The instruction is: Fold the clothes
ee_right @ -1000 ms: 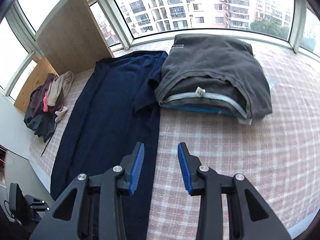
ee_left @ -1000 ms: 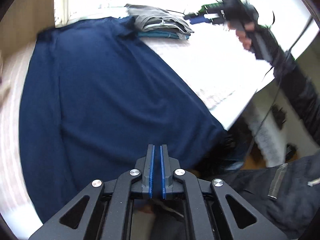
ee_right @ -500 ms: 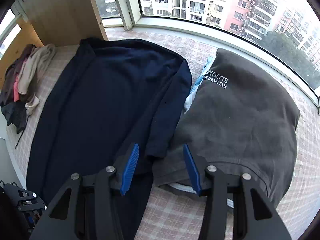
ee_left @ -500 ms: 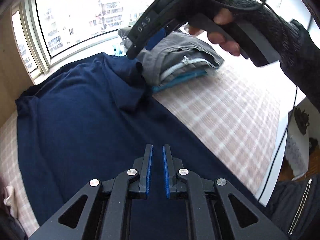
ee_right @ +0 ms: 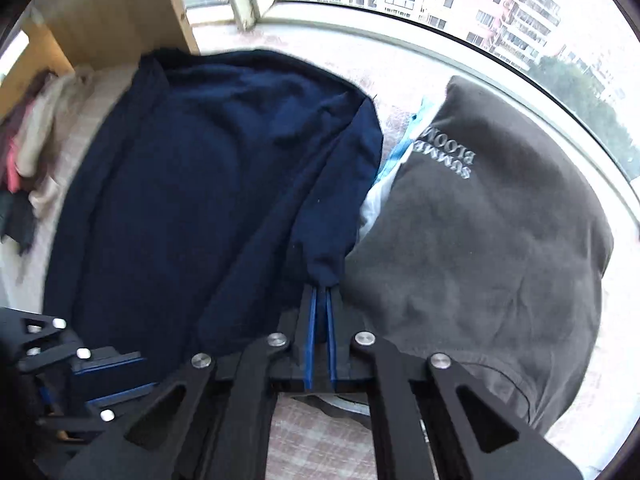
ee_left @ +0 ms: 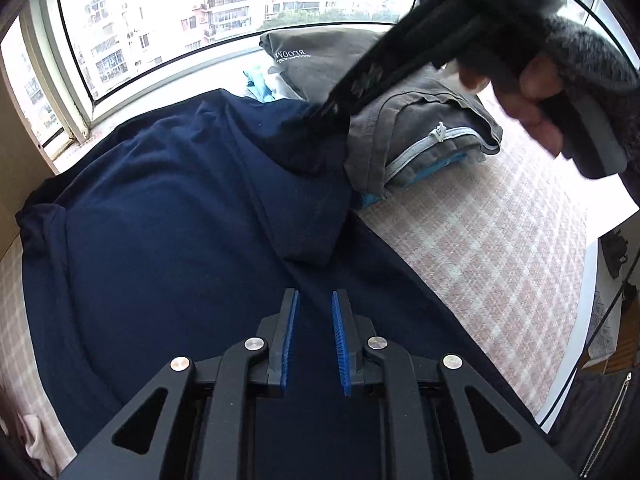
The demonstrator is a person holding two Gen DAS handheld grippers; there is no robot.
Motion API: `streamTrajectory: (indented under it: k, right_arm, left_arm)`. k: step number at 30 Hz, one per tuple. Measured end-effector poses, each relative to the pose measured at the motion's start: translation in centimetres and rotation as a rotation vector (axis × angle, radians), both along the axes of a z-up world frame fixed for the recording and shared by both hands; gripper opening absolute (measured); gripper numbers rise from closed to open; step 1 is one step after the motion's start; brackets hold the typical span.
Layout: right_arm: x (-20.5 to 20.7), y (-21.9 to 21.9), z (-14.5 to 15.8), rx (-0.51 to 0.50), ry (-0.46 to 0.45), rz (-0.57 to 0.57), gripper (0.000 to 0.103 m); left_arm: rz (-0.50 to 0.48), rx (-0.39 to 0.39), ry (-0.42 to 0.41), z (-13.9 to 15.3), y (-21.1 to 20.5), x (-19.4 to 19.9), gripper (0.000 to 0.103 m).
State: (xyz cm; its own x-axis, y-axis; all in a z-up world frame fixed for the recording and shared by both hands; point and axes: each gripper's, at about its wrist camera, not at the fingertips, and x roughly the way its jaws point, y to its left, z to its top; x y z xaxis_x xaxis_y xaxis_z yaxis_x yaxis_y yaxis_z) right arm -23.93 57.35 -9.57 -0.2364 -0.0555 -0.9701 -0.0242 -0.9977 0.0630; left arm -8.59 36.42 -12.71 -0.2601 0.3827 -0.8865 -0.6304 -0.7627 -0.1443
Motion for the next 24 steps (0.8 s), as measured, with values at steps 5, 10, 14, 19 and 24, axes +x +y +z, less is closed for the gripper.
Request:
streamTrajectory:
  k: [5, 10, 14, 19, 24]
  right_arm:
    - [-0.1, 3.7, 3.1, -0.075, 0.077, -0.074, 0.004]
    - [-1.3, 5.6, 4.3, -0.121, 0.084, -0.099, 0.004]
    - [-2.4, 6.3, 4.3, -0.13, 0.072, -0.105, 0.004]
    - [-3.2, 7.0, 4.4, -0.177, 0.07, -0.112, 0.004]
    - [-3.6, 6.3, 4.8, -0.2, 0.079, -0.071, 0.004]
  left_arm:
    - [0.019, 0.052, -0.009, -0.7, -0.2, -0.9, 0.016]
    - [0.032, 0.137, -0.011, -0.5, 0.9, -2.0, 0.017]
    - [-0.018, 0.131, 0.013, -0.4, 3.5, -2.8, 0.02]
    - [-0.029, 0.154, 0.012, -0.4, 6.2, -4.8, 0.02]
    - [0.011, 0.159, -0.034, -1.2, 7.1, -6.8, 0.009]
